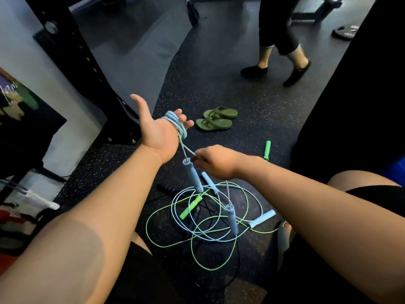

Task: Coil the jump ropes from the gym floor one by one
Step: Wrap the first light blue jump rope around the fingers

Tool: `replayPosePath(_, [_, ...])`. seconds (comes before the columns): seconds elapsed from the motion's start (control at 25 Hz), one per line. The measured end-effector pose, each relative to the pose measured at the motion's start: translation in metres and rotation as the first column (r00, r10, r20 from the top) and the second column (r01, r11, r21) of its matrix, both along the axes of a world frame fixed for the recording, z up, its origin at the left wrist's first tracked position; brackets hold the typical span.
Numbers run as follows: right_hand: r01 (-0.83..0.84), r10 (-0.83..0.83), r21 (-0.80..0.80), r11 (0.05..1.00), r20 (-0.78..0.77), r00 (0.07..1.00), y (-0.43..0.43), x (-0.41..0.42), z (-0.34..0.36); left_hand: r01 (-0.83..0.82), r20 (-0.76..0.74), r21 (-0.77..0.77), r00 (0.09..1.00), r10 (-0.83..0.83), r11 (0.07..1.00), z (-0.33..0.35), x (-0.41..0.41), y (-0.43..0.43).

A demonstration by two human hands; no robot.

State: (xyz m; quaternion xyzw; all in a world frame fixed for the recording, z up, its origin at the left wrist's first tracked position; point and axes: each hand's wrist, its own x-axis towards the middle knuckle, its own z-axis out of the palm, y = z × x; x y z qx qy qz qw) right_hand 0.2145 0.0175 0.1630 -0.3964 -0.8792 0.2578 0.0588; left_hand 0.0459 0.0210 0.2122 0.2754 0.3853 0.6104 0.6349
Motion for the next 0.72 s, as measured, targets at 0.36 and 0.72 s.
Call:
replayPosePath(0.36, [0.063, -0.042, 0.215, 0.975, -0.102, 0.994, 0.003, 0.01, 0.023, 0.34, -0.701, -0.362, 0.514, -0.494, 0.868, -0.038, 0.004, 0.01])
replayPosePath(0.72, [0.043, -0.023, 0.125, 0.991, -0.157, 0.987, 0.016, 0.023, 0.024, 0.561, -0.626, -0.506, 0.285, -0.726, 0.656, -0.021, 0.012, -0.014])
